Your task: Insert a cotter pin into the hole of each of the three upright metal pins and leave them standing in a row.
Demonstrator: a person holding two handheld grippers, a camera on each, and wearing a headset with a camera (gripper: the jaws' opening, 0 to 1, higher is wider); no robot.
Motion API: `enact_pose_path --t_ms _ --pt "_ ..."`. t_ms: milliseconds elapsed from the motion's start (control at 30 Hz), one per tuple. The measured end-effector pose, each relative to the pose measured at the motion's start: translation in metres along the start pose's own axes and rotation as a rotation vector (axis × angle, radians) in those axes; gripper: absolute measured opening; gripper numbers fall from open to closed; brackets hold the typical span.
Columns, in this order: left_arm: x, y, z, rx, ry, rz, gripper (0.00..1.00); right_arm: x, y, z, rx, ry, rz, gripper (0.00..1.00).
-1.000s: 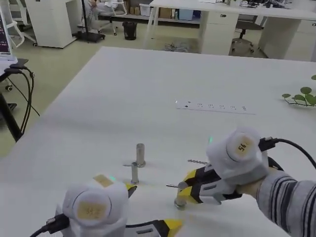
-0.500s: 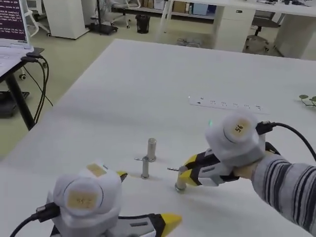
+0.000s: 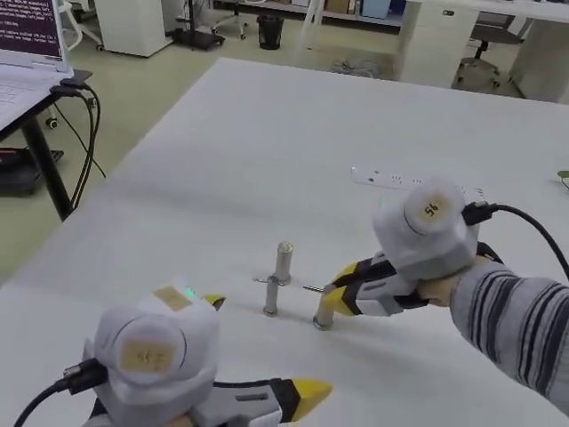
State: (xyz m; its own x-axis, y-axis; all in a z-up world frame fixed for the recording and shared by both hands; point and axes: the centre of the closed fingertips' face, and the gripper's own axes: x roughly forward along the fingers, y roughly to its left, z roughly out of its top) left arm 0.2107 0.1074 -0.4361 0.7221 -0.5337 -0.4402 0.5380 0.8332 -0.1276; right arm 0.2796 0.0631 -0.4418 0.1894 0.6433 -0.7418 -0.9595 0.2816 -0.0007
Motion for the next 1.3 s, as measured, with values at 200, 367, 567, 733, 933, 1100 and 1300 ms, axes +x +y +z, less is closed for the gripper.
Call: enact_pose_path --t_ms 200,367,567,733,933,1100,1300 --pt "0.000 0.001 0.003 -0.003 -0.016 0.001 0.94 0.001 -0.001 0.001 -0.004 0.001 0.010 0.08" --pt "0.000 0.000 0.000 -0.003 0.000 -0.002 0.94 0.001 -0.001 0.001 -0.018 0.005 0.023 0.08" --pt "0.001 -0.001 0.001 0.000 -0.003 -0.008 0.94 0.002 -0.002 0.002 -0.027 0.004 0.032 0.08" --pt "0.001 -0.001 0.000 -0.002 0.000 -0.008 0.94 0.002 -0.002 0.002 -0.037 0.008 0.040 0.08" --pt "0.002 -0.003 0.001 0.007 0.001 -0.014 0.96 -0.002 -0.001 0.012 -0.002 -0.046 0.046 0.12" --pt "0.002 -0.003 0.003 -0.002 -0.009 -0.015 0.99 -0.007 -0.010 0.031 0.072 -0.131 0.018 0.15" --pt "0.000 0.000 0.005 -0.001 -0.014 -0.001 0.99 0.000 -0.019 0.044 0.142 -0.187 -0.010 0.18"
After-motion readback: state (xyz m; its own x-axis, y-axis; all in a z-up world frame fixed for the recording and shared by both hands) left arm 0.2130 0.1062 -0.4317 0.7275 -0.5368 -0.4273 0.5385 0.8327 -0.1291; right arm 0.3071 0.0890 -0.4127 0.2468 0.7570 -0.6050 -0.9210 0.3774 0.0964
